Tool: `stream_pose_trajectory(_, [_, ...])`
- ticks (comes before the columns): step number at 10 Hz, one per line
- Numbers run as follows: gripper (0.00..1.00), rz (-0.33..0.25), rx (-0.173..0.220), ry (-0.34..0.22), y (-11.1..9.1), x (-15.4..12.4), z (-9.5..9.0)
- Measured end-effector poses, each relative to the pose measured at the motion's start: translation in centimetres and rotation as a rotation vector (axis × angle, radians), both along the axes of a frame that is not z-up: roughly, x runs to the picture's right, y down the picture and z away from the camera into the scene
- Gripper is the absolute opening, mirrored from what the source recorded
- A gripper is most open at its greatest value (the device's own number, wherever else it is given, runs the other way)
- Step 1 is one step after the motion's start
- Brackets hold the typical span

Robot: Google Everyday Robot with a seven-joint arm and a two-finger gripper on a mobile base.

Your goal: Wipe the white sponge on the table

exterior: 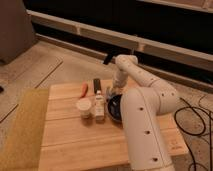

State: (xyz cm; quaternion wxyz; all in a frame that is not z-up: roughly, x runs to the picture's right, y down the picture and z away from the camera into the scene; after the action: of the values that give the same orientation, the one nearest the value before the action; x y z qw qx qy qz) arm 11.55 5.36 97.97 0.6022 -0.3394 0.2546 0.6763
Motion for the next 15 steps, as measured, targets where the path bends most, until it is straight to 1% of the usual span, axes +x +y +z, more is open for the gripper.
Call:
stream_pose_trajectory(1, [0.00, 0.018, -0.028, 0.046, 0.5, 1.4, -0.1])
stream_pose_trajectory(2, [0.00, 0.029, -0.048, 0.079, 0.8, 2.6, 0.0])
stream_pose_trajectory(3, [0.00, 0.028, -0.062, 0.108, 0.9, 3.7, 0.4])
stream_pose_trajectory(4, [0.00, 0.019, -0.056, 0.125, 0.7, 4.6, 1.2])
stream_pose_trajectory(5, [0.00, 0.007, -0.038, 0.131, 0.0, 5.1, 1.9])
stream_pose_trajectory(6, [0.00, -0.019, -0.007, 0.137, -1.2, 5.6, 2.9])
stream_pose_trajectory(7, [0.00, -0.033, 0.012, 0.137, -1.8, 5.8, 3.3])
stream_pose_trajectory(8, [0.00, -0.052, 0.043, 0.131, -2.9, 5.8, 3.8])
stream_pose_trajectory(9, [0.00, -0.071, 0.086, 0.114, -4.3, 5.4, 4.2])
stream_pose_trajectory(10, [0.00, -0.080, 0.125, 0.085, -5.4, 4.4, 4.7])
stream_pose_trajectory(11, [0.00, -0.080, 0.149, 0.061, -5.9, 3.6, 5.0])
stream_pose_trajectory(12, [0.00, -0.082, 0.193, -0.007, -7.0, 0.6, 5.7])
stream_pose_trajectory(14, [0.00, -0.080, 0.227, -0.100, -7.7, -3.2, 6.3])
stream_pose_trajectory(15, [0.00, -0.076, 0.246, -0.166, -8.0, -5.8, 6.5])
